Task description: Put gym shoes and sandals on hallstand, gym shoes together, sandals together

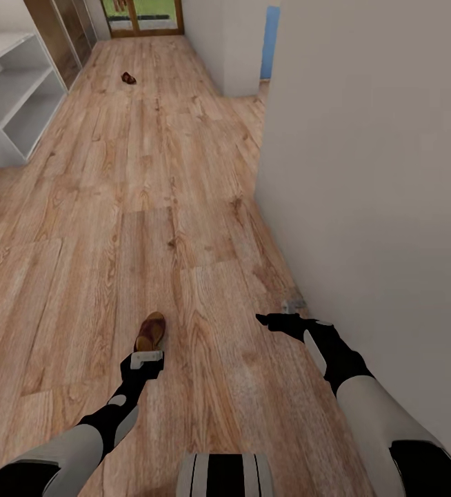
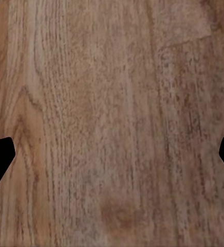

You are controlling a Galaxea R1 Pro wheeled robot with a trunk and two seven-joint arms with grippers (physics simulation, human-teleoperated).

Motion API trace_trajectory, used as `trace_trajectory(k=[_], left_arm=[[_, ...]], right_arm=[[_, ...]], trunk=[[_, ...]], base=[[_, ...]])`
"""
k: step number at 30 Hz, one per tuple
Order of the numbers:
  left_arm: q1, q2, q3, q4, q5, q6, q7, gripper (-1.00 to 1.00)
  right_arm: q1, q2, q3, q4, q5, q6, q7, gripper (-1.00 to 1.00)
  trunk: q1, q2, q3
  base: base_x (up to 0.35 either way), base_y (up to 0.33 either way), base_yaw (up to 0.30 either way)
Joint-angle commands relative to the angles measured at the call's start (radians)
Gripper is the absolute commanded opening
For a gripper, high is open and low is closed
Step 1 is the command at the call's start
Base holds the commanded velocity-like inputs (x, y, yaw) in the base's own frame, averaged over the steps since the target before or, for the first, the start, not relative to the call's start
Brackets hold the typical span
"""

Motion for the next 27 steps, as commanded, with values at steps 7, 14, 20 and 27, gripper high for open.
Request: trace_trajectory(k=[7, 14, 20, 27], left_arm=[[0.0, 0.0, -0.007, 0.001, 0.006, -0.003, 0.004, 1.0], [0.0, 0.0, -0.007, 0.001, 0.006, -0.003, 0.004, 1.0], [-0.001, 0.0, -0.007, 0.001, 0.006, -0.003, 0.004, 1.0], [0.0, 0.0, -0.007, 0.001, 0.006, -0.003, 0.004, 1.0]], right_arm=[[0.0, 0.0, -0.002, -0.001, -0.006, 0.007, 0.001, 1.0], [0.0, 0.0, -0.002, -0.001, -0.006, 0.007, 0.001, 1.0], [0.0, 0.0, -0.002, -0.001, -0.006, 0.007, 0.001, 1.0], [0.0, 0.0, -0.002, -0.001, -0.006, 0.007, 0.001, 1.0]], trunk=[[0.0, 0.0, -0.004], [0.0, 0.0, -0.005], [0.0, 0.0, -0.006], [0.0, 0.0, -0.006]], base=[[0.0, 0.0, 0.086], [0.0, 0.0, 0.017], [0.0, 0.0, 0.089], [0.0, 0.0, 0.166]])
